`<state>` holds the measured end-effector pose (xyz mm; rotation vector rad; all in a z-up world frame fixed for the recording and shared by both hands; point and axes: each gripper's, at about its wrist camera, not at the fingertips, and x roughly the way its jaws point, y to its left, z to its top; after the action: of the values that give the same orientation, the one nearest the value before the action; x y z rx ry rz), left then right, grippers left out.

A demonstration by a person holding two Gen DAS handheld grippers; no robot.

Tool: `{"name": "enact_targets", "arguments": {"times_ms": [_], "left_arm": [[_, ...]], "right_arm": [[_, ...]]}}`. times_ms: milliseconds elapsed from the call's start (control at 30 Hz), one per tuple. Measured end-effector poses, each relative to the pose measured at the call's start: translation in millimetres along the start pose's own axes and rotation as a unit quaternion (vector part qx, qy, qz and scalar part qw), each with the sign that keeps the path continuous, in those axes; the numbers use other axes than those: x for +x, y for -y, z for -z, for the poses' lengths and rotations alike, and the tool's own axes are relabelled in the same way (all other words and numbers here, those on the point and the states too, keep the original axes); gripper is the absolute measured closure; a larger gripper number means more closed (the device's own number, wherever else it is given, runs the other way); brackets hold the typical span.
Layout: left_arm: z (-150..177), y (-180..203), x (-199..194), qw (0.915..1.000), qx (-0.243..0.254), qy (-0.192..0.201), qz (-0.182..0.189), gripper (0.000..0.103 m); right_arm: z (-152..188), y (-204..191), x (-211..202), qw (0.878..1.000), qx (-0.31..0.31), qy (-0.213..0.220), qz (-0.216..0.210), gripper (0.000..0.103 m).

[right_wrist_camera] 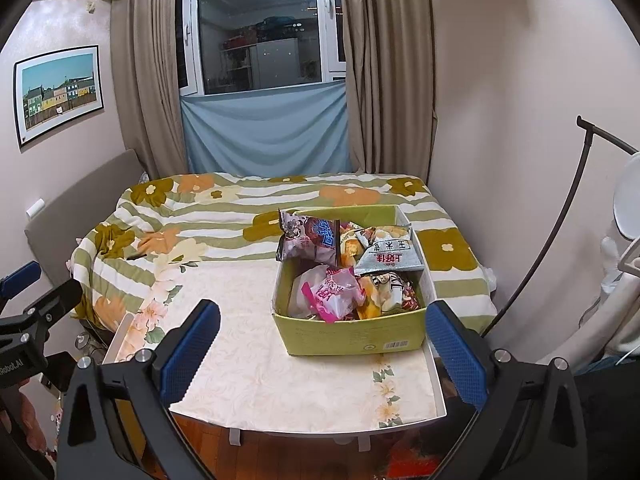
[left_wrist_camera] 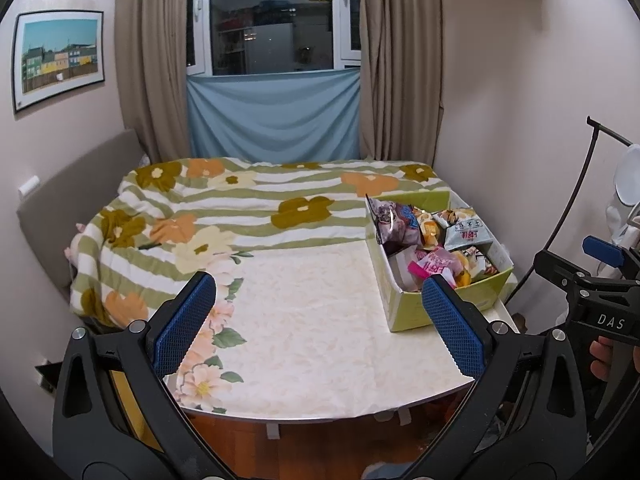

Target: Organize snacks

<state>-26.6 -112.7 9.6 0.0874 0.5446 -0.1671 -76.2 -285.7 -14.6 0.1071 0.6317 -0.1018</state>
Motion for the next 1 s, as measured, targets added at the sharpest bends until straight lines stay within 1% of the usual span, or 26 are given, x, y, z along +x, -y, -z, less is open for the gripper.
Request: {"name": "enact_targets", "arguments": {"times_ms": [1000], "left_arm": [[-1.2, -4.2, 8.1, 1.0000, 0.000, -0.001, -0.003, 0.001]], "right_arm": [[-2.1, -5.1, 5.1, 1.000, 0.001, -0.004, 0.000, 0.001]]}}
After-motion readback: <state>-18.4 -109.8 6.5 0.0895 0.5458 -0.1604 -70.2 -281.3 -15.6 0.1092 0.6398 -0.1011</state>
